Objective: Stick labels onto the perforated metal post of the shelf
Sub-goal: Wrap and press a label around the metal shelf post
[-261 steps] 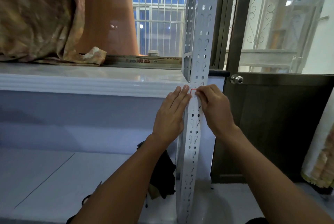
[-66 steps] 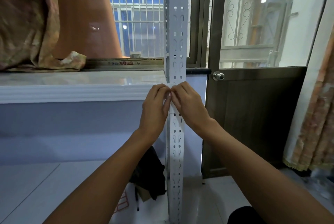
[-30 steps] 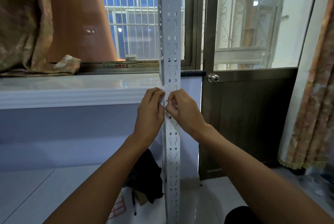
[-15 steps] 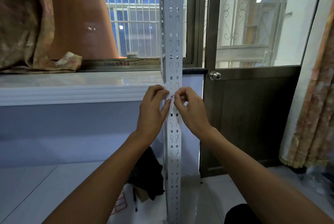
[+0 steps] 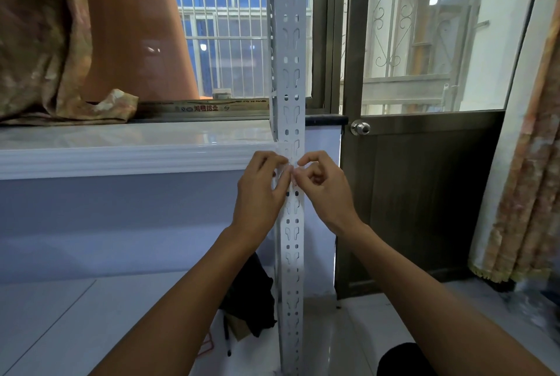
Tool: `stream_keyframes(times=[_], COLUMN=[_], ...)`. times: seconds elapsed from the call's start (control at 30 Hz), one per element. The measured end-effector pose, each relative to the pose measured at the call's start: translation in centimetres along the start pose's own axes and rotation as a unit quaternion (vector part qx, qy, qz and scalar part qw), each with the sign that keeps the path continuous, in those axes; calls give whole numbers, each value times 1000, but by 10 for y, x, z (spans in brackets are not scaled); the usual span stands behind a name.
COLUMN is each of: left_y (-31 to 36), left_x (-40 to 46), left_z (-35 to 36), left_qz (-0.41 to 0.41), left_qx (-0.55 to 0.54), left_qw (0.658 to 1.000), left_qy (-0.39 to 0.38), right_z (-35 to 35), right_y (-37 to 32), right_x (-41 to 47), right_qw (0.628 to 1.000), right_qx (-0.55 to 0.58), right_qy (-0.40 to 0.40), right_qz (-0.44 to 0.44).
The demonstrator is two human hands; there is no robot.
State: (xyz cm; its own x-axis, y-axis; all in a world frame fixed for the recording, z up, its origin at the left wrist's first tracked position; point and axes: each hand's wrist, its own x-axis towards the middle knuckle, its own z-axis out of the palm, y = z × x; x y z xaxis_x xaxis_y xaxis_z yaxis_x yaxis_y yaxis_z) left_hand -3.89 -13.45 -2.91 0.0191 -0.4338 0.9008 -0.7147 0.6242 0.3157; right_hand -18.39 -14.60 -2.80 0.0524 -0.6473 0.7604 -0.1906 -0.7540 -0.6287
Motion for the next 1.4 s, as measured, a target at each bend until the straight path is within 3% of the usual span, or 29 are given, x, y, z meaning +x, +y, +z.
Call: stream_keyframes(times=[0.13, 0.2, 0.3, 0.47, 0.63, 0.73, 0.9, 1.2, 1.33, 1.4], left_y=[7, 8, 6, 8, 5, 1, -3, -5, -5, -6], left_x=[-14, -16, -12, -6, -4, 7, 24, 28, 31, 31], left_z=[3, 3, 1, -3, -3, -7, -17, -18, -18, -19], left_qz=[-88, -147, -172, -140, -59, -15, -24, -45, -46, -44], left_qx=[-116, -185, -192, -126, -24, 9, -23, -55, -53, -52], left_qw=[985, 967, 962, 982, 996, 998, 999, 997, 997, 997], left_qy=[-87, -92, -87, -30, 57, 54, 42, 42, 34, 28], right_z=[-2, -1, -1, 0, 7, 13, 26, 23, 22, 23], right_y=[0, 0, 1, -4, 1, 5, 15, 28, 23, 18], right_x=[-7, -11, -8, -3, 2, 13, 24, 33, 33, 33], right_qw=[997, 996, 996, 998, 984, 955, 861, 826, 831, 858], right_qx=[62, 75, 59, 4, -142, -234, -403, -450, -429, -391], right_qy=[-26, -45, -61, -60, 34, 33, 63, 26, 33, 44], right_qz=[25, 35, 31, -19, -103, -180, -304, -338, -353, -330])
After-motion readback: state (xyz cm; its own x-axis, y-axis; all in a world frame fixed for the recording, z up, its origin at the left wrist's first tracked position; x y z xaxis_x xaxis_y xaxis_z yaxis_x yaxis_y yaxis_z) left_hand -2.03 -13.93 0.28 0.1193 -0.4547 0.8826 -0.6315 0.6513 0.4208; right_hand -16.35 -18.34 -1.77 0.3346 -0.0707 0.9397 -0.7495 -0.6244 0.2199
